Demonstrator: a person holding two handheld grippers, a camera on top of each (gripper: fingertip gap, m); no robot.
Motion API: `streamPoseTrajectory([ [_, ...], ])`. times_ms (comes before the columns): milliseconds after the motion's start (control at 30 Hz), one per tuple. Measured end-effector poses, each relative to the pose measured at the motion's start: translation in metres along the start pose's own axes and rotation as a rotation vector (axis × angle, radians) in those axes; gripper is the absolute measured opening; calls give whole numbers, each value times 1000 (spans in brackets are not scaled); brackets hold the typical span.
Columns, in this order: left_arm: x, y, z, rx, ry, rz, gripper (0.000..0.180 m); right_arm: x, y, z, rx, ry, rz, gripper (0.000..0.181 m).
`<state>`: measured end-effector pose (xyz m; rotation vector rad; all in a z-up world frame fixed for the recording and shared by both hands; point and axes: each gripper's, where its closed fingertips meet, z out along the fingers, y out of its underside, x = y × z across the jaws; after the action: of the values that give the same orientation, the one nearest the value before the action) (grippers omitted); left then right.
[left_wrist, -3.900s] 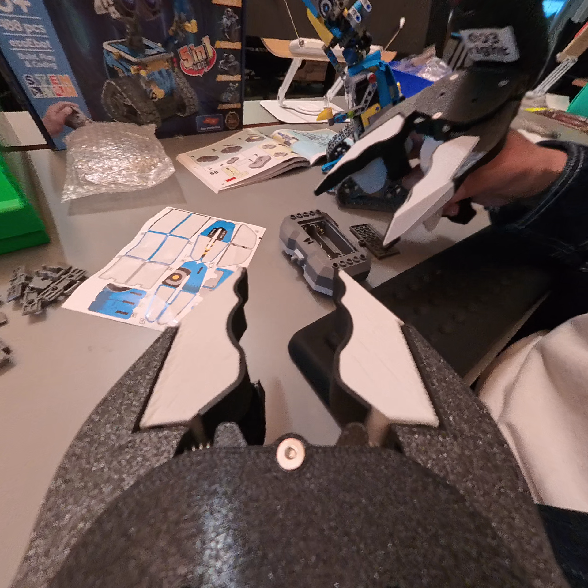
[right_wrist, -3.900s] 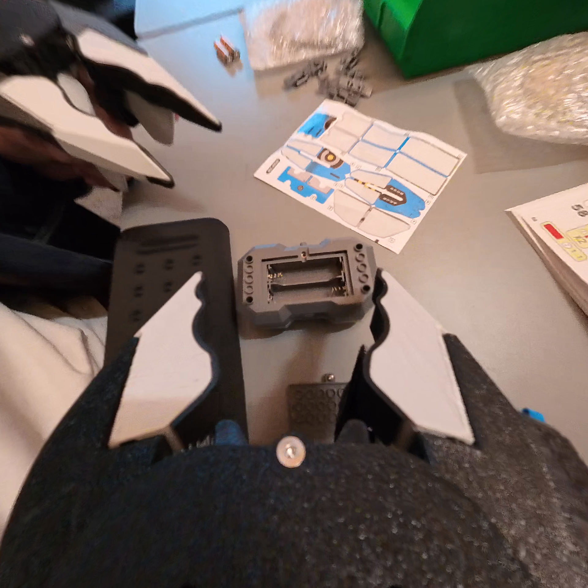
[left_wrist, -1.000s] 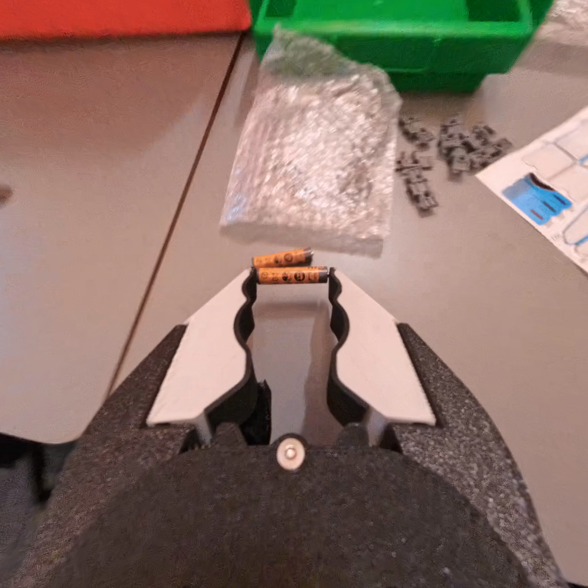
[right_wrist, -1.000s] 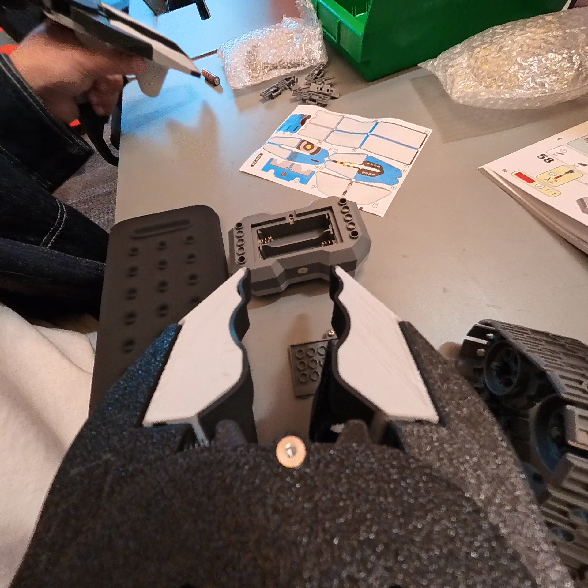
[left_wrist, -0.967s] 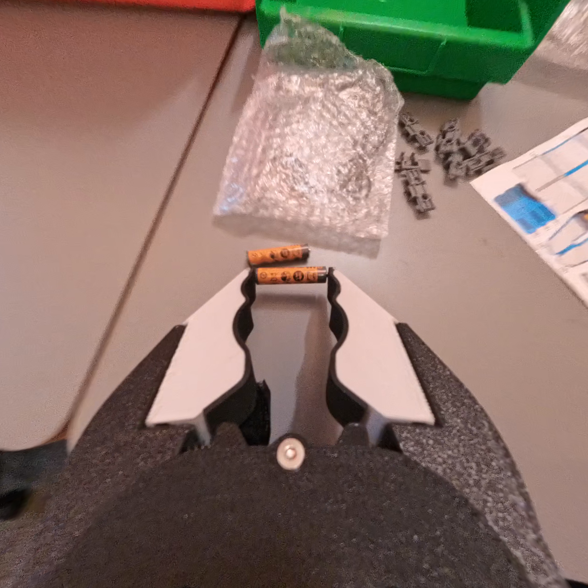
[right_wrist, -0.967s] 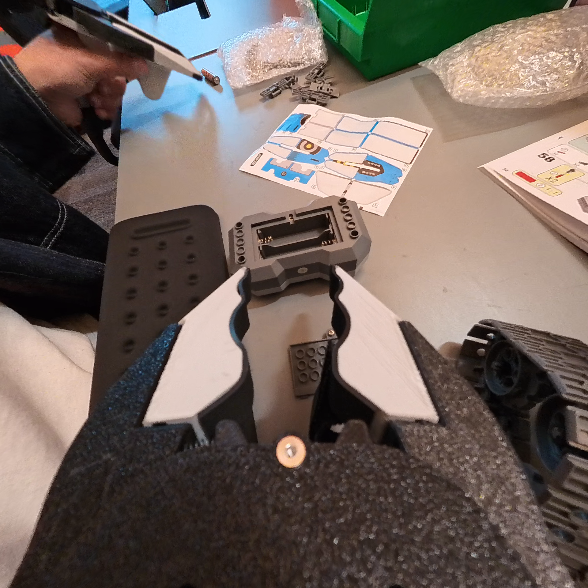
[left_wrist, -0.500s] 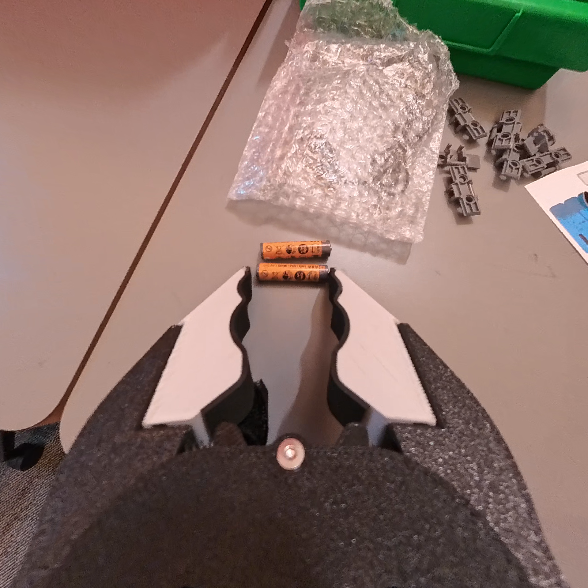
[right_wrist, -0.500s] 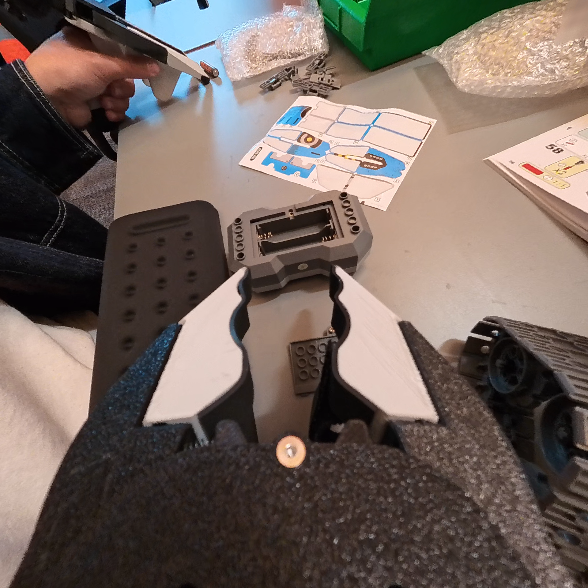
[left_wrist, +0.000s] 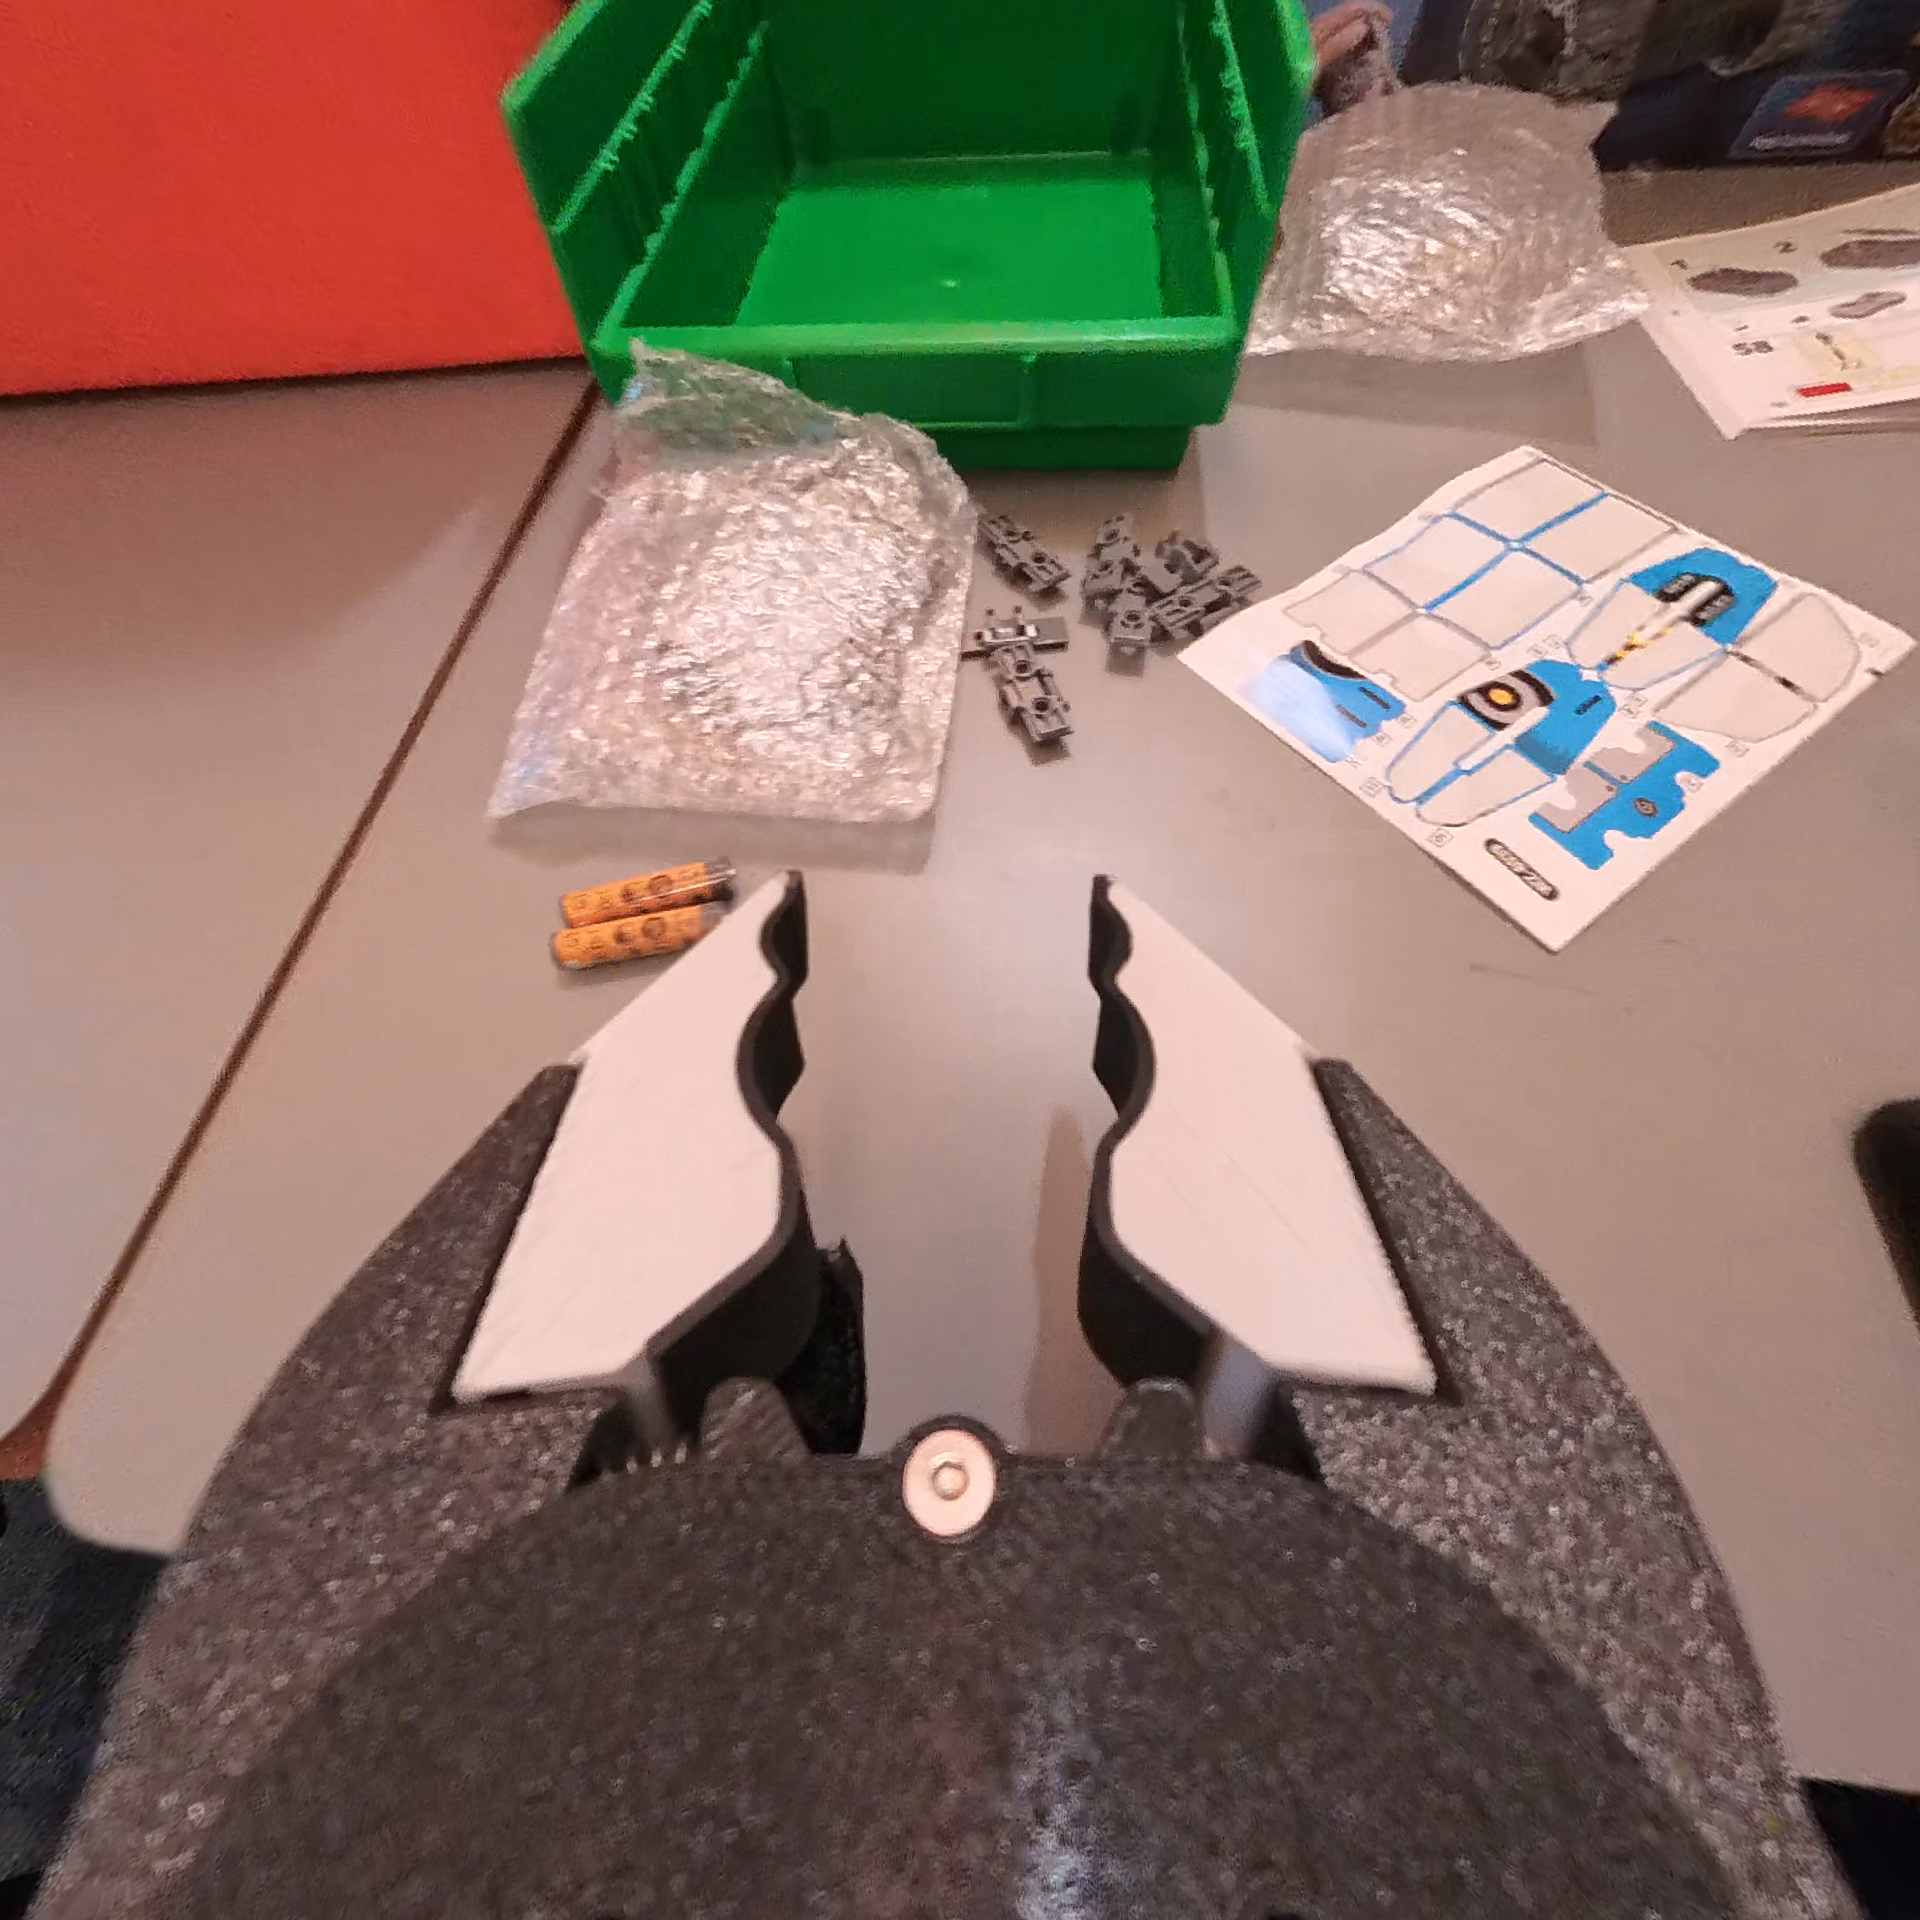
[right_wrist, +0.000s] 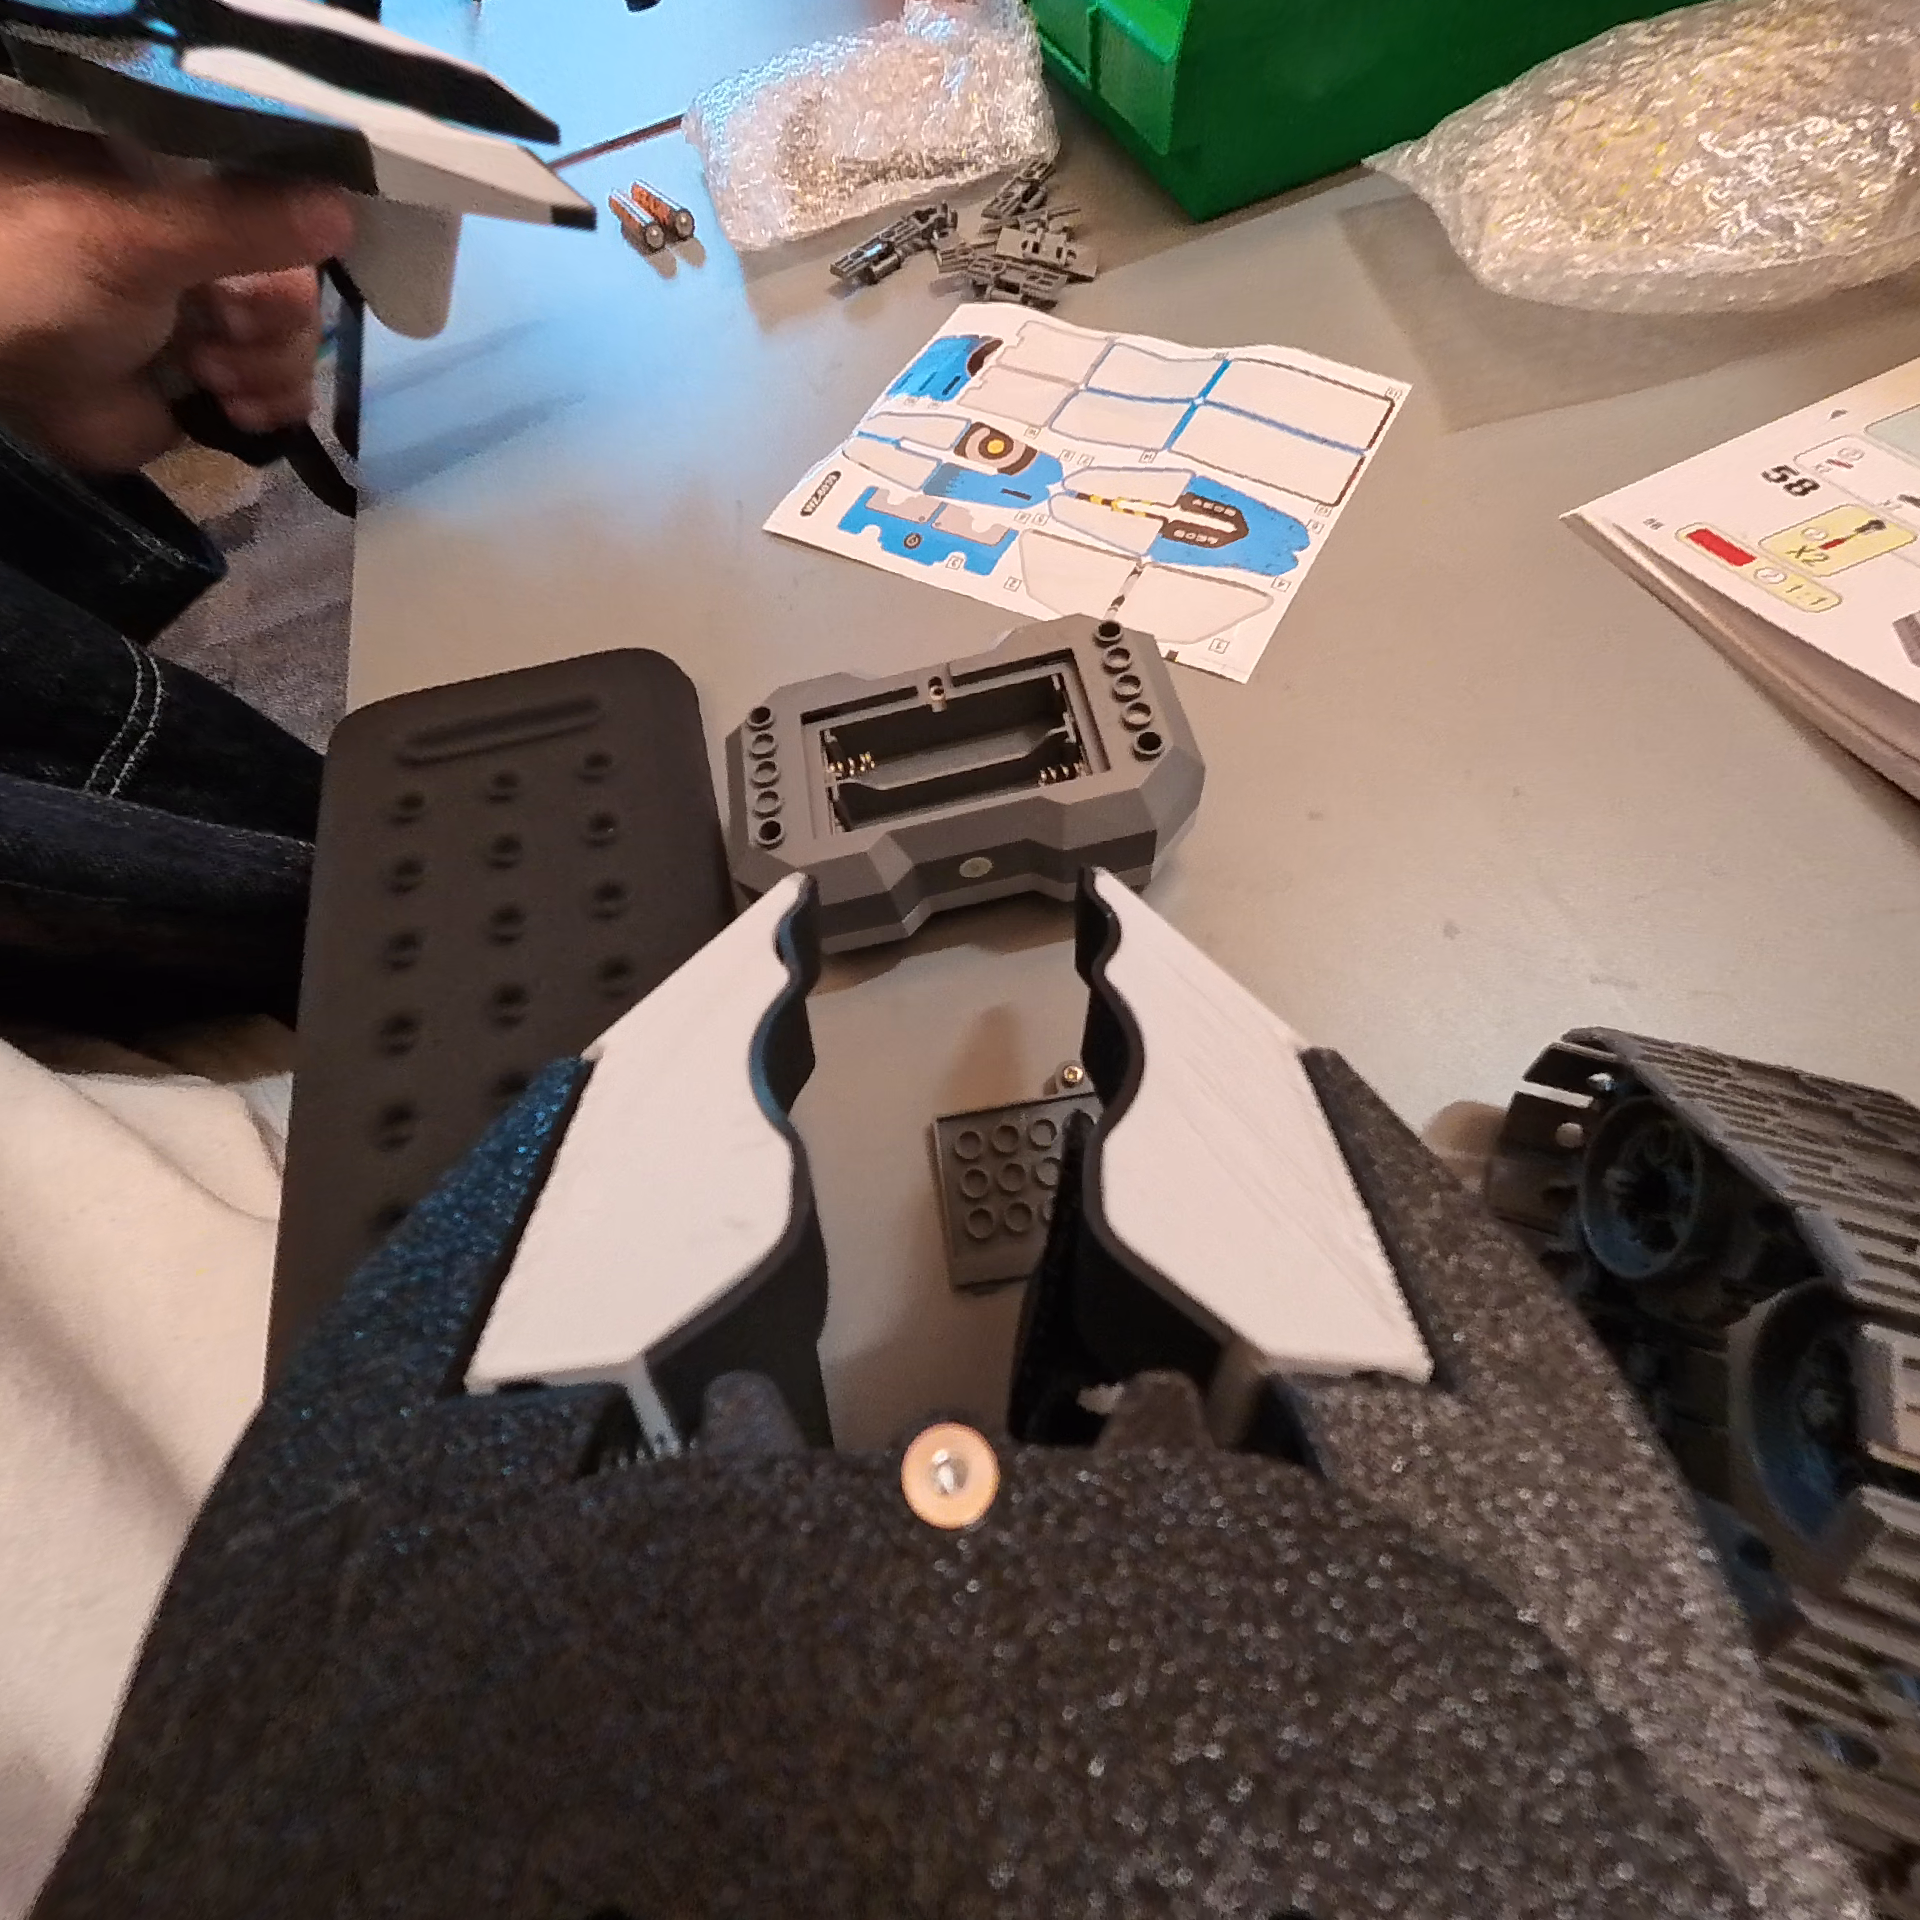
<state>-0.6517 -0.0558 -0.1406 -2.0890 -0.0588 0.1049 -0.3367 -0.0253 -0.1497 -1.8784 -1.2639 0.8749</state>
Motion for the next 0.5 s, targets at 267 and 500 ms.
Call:
streamPoseTrajectory([
  [267, 4, 1, 1, -10, 51, -27, 53, 1, -1, -1, 9, 9, 4, 48],
  [500, 19, 2, 6, -22, 84, 14, 52, 4, -1, -2, 13, 18, 14, 48],
])
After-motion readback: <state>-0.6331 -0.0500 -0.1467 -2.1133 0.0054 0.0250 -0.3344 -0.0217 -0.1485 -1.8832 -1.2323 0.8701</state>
